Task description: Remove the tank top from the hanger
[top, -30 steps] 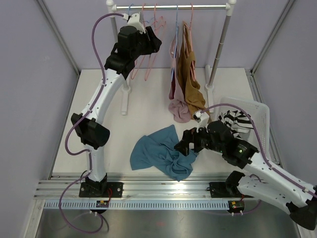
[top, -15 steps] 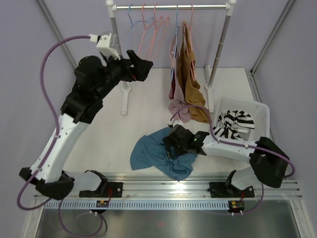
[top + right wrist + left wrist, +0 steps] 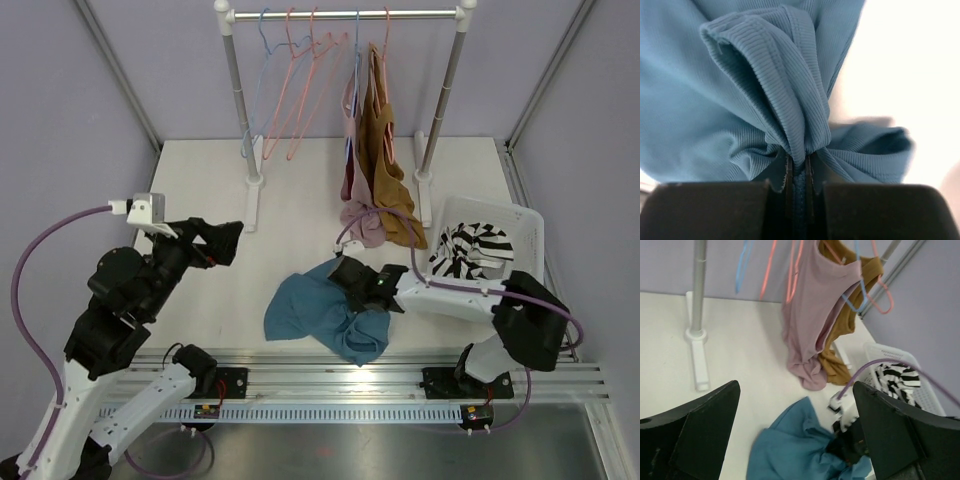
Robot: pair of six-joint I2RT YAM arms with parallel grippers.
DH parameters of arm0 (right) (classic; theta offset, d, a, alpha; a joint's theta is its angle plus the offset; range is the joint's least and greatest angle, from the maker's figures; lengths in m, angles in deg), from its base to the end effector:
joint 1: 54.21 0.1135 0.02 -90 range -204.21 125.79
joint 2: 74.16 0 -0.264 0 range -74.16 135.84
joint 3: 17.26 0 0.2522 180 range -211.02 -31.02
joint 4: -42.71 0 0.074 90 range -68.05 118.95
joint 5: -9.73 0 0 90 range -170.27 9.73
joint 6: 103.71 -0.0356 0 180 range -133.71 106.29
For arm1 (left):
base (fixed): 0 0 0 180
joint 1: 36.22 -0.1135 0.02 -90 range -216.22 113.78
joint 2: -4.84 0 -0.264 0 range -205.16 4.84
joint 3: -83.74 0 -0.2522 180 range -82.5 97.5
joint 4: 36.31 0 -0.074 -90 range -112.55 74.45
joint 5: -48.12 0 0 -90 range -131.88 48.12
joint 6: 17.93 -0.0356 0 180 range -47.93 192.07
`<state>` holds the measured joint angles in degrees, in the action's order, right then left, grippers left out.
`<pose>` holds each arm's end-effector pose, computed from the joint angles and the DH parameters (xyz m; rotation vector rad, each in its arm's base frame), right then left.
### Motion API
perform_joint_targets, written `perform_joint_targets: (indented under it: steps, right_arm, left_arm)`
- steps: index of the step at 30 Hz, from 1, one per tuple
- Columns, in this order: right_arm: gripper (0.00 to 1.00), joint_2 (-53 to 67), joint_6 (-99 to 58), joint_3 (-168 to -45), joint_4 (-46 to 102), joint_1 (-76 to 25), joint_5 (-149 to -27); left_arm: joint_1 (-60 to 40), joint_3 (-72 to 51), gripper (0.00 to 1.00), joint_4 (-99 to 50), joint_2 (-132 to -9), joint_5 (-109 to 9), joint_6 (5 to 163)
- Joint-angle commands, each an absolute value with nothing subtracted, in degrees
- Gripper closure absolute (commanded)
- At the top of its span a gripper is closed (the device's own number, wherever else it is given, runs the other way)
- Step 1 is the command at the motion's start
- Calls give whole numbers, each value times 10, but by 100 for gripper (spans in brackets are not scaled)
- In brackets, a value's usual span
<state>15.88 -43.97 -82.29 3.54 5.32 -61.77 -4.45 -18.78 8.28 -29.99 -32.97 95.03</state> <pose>0.1597 0.2491 0.1739 -0.5623 2.5371 0.1205 0.0861 -0.0469 0.4315 0.0028 1.6389 -0.6131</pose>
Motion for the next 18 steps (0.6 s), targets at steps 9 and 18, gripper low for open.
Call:
perform_joint_targets:
  steps: [9, 18]
  right_arm:
    - [100, -114, -411, -1045, -244, 43, -356]
    - [100, -113, -318, -1238, -394, -139, -223]
  left_arm:
    - [-43, -273, 1, 189, -207, -221, 885]
    - [-72, -330, 1, 151, -177, -203, 869]
